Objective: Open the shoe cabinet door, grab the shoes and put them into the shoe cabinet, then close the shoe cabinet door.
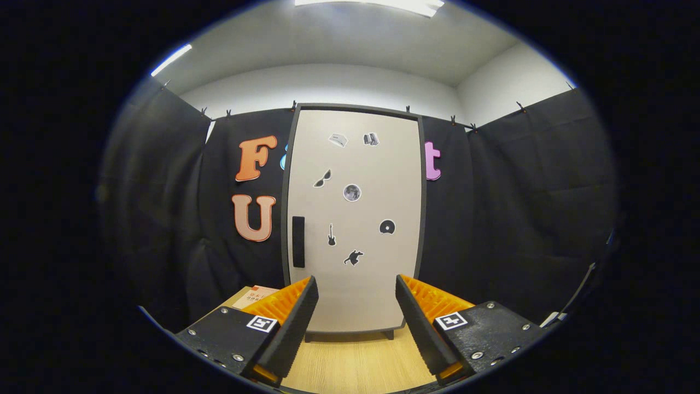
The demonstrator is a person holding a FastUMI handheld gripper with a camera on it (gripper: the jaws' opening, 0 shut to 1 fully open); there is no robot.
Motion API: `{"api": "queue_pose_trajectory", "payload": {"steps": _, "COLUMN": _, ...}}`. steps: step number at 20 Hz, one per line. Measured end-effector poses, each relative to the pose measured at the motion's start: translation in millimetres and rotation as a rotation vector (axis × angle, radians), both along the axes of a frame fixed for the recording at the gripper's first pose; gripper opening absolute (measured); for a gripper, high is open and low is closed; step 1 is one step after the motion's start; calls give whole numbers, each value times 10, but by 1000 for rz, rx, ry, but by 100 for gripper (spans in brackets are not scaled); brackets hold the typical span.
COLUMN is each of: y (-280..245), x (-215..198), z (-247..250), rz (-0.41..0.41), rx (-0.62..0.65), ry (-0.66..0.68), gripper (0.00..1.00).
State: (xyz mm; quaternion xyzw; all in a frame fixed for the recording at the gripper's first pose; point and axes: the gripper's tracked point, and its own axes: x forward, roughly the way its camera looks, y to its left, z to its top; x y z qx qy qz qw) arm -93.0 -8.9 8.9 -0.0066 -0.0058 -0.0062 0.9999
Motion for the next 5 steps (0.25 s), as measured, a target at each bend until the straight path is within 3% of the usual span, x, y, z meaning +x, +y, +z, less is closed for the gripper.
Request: {"api": "queue_pose_trajectory", "payload": {"steps": 5, "y": 40, "x": 45, "z": -14, "rz": 6, "rx": -1, "ry": 3, "gripper": 90}}
